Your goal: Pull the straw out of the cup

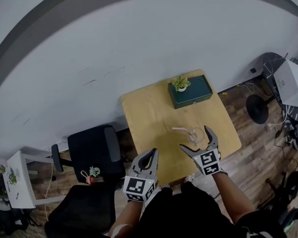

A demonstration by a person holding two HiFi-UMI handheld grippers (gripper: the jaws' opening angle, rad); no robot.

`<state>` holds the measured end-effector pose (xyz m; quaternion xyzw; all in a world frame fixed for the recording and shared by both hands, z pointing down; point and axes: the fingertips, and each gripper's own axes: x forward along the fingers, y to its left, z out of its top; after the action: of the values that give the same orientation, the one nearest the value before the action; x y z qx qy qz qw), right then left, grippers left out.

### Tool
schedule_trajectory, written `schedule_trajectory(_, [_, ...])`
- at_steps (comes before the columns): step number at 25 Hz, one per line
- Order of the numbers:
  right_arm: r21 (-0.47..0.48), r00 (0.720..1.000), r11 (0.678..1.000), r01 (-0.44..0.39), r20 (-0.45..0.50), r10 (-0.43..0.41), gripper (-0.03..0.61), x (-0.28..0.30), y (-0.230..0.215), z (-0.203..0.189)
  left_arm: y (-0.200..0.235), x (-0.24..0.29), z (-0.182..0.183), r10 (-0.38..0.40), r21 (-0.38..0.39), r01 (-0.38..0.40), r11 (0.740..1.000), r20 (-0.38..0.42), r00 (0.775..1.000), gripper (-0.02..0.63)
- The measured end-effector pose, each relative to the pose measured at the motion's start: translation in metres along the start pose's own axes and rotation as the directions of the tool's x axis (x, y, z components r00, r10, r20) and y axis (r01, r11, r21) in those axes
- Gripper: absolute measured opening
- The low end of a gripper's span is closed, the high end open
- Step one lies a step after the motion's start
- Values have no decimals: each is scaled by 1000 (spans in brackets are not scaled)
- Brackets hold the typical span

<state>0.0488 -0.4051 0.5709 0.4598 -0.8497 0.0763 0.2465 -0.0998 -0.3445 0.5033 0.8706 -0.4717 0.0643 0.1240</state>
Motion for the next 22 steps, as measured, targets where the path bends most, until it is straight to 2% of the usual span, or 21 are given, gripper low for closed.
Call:
schedule_trajectory(3, [-22,1000,1000,-18,-16,18,534,12,-3,-11,-1,-3,-7,28,-17,-28,999,-12,1000,18])
schedule_trajectory(8, [-64,999,998,-28,-48,25,423,27,-6,-22,2,-8,-16,70,-39,-71,997,-29,997,20])
schedule_trajectory(13, [-105,997,993,-45,-73,38,366,35,-2,-27,7,-8,-16,90,-45,-91,995,-26,996,18])
schedule_trajectory(22, [-159,997,987,11,-76,-23,188,38,-10,-30,11,-8,-20,100,-48,-101,994,-34,994,18])
